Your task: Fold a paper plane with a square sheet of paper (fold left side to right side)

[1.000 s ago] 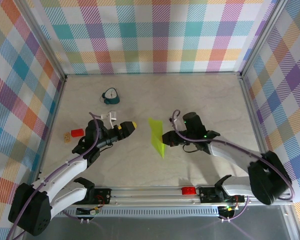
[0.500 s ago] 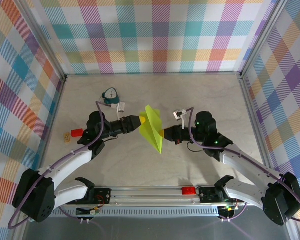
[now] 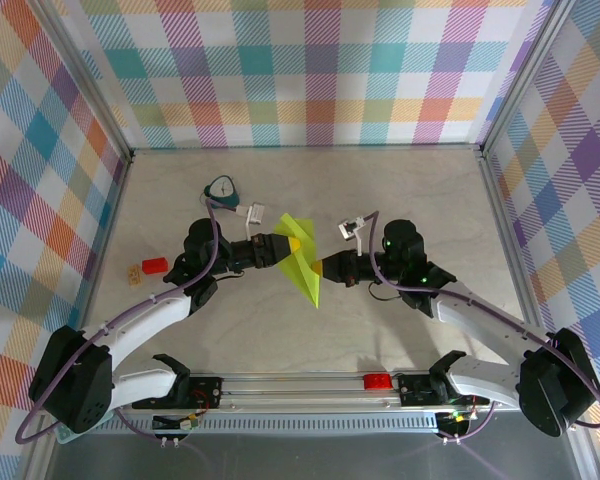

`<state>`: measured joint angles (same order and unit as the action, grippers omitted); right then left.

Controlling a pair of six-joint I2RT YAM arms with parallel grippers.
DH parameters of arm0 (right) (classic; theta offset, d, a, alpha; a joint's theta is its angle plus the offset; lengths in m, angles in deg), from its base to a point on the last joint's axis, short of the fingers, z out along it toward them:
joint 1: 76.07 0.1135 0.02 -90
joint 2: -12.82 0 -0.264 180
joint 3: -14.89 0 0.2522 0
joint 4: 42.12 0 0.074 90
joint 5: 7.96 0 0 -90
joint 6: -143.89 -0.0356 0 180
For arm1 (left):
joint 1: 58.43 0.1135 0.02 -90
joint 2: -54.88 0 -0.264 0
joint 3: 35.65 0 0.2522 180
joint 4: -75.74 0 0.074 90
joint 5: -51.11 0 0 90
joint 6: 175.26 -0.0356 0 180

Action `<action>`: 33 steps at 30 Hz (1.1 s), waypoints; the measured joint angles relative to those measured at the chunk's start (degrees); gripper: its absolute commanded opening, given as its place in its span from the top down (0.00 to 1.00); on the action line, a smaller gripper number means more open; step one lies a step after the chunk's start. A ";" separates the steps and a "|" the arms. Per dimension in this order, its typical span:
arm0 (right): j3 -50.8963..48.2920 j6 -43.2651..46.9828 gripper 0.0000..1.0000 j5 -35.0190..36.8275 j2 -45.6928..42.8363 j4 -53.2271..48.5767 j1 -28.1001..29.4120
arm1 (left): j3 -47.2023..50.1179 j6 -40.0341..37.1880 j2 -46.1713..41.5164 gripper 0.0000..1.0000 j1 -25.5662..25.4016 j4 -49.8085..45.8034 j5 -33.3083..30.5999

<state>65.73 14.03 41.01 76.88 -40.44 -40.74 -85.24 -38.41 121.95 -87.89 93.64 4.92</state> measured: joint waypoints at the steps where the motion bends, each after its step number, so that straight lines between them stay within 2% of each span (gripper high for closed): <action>1: 0.00 -0.04 0.86 0.02 -0.02 0.02 0.00 | -0.02 -0.02 0.00 0.85 -0.04 0.04 -0.15; 4: 0.00 0.04 0.76 0.83 -0.63 -0.57 0.00 | -0.02 0.11 0.00 0.92 -0.07 0.02 -0.66; 7: 0.00 0.50 0.64 2.82 -3.23 -2.43 0.00 | -0.02 0.28 -0.07 0.94 -0.07 0.17 -1.36; 11: -0.11 1.60 0.36 7.10 -9.18 -4.79 0.00 | -0.02 0.72 -0.22 0.95 -0.07 1.49 -1.77; 13: -0.37 1.68 0.25 8.76 -11.65 -5.11 0.00 | -0.02 1.14 -0.59 0.95 -0.07 2.16 -1.90; 16: -0.74 2.03 0.15 10.10 -13.53 -5.70 0.00 | -0.02 1.84 -1.01 0.95 -0.07 4.39 -1.88; 19: -1.03 1.51 0.09 9.44 -12.57 -5.99 0.00 | -0.02 2.73 -1.14 0.95 -0.07 6.58 -1.86; 24: -1.44 -1.09 0.10 4.72 -8.11 -3.41 0.02 | -0.02 4.50 -1.14 0.95 -0.15 10.36 -1.64; 33: -1.18 -3.52 0.47 1.09 -6.56 2.67 0.39 | -0.46 5.70 -0.79 0.96 -0.92 12.11 -1.20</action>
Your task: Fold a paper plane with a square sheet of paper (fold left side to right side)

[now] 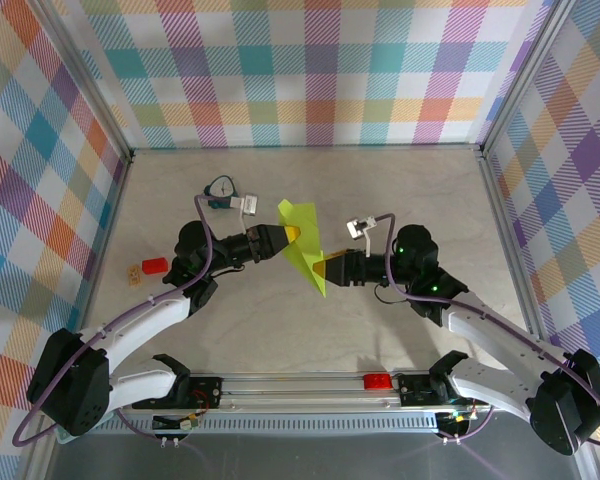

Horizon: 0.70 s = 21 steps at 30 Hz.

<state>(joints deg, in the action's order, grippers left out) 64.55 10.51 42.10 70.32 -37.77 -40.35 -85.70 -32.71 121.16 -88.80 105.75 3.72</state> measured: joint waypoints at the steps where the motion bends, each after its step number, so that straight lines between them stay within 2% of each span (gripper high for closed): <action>1: 0.04 0.15 0.53 0.04 0.00 0.35 0.00 | -0.04 0.15 0.04 0.96 0.00 0.00 0.00; 6: 0.39 0.26 0.75 0.46 0.00 1.42 0.00 | -0.09 0.61 0.31 0.95 0.00 0.00 0.02; 10: 0.48 0.52 0.88 1.38 -0.39 1.40 0.00 | -0.09 0.42 0.31 0.83 0.00 -0.04 -0.02; 12: 0.52 0.55 0.90 2.01 -1.03 0.81 0.00 | -0.09 -0.24 0.26 0.76 0.00 -0.44 -0.22; 16: 0.87 1.05 0.93 3.50 -2.89 -2.21 0.00 | -0.09 -4.61 -2.14 0.55 0.02 -6.69 -2.62; 21: 4.11 4.31 0.96 7.65 -3.76 -12.98 0.00 | -0.09 -12.46 -10.67 0.39 0.17 -18.75 -9.07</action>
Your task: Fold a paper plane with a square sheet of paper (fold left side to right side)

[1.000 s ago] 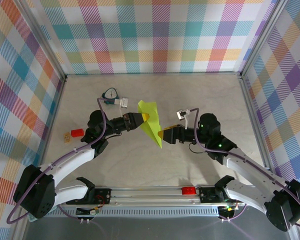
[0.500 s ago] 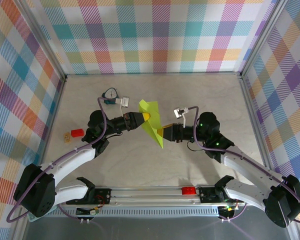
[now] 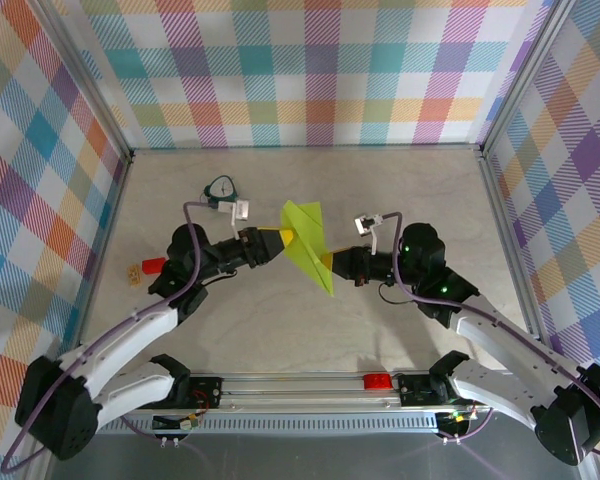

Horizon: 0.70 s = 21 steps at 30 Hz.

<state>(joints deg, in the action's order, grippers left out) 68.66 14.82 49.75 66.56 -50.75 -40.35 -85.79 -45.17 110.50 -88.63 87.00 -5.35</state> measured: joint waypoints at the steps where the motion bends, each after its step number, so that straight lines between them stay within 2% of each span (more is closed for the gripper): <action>1: 1.16 0.90 0.97 1.38 0.22 -3.28 0.00 | -0.07 -2.16 -2.40 0.36 0.04 -3.21 -2.03; 6: 8.09 5.07 0.97 10.49 4.57 -18.51 1.51 | -0.90 -10.27 -12.63 0.29 0.31 -17.90 -13.60; 9: 13.79 7.21 0.98 19.45 9.84 -28.87 4.90 | -1.33 -14.14 -18.23 0.27 0.33 -26.34 -22.25; 15: 29.00 8.33 0.97 42.51 25.79 -49.64 13.05 | -1.40 -17.68 -26.75 0.27 0.37 -41.79 -38.38; 17: 33.92 8.28 0.96 49.94 32.17 -56.24 15.43 | -1.44 -18.36 -28.61 0.27 0.37 -45.64 -42.29; 21: 41.97 7.85 0.95 59.60 43.89 -66.55 19.17 | -2.16 -18.95 -30.01 0.29 0.37 -50.53 -47.43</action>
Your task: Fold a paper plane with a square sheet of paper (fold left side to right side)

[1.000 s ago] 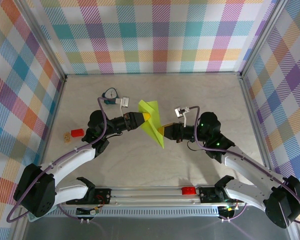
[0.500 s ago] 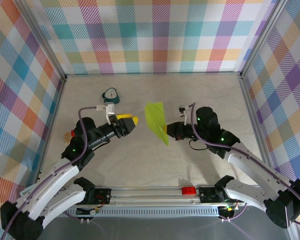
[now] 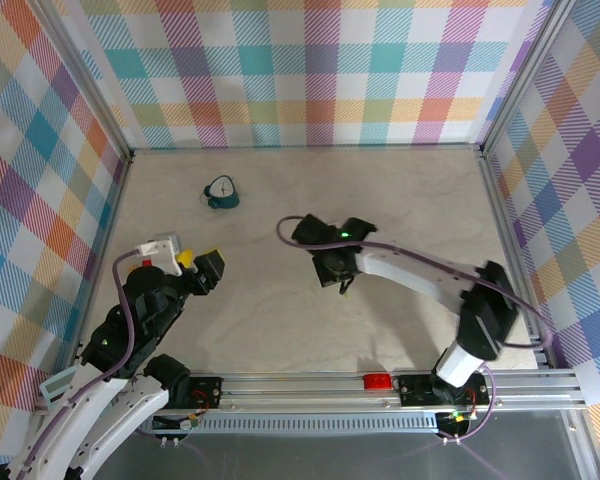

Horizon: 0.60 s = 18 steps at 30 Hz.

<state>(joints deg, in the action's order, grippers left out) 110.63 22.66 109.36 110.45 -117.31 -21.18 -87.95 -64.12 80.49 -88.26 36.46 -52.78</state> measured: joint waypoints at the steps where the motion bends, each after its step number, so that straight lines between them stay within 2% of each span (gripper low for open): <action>1: 1.75 -0.09 0.95 1.77 2.78 -2.10 0.79 | -0.09 -0.11 -0.22 0.29 0.02 -0.63 -0.90; 5: 5.95 -0.24 0.93 5.49 11.87 -7.10 3.06 | -0.76 -0.66 -0.20 0.30 0.02 -2.43 -3.17; 10: 6.32 0.68 0.87 2.99 16.61 -7.32 3.87 | -1.22 -0.87 0.55 0.30 0.02 -2.89 -3.61; 18: 3.87 2.08 0.61 -7.54 14.82 0.02 3.56 | -2.25 -1.05 4.24 0.30 0.02 -2.34 -0.26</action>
<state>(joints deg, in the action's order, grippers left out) 114.49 24.74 101.81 125.27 -117.29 -17.62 -90.20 -65.16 84.73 -88.24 34.12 -53.04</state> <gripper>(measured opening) 0.350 0.699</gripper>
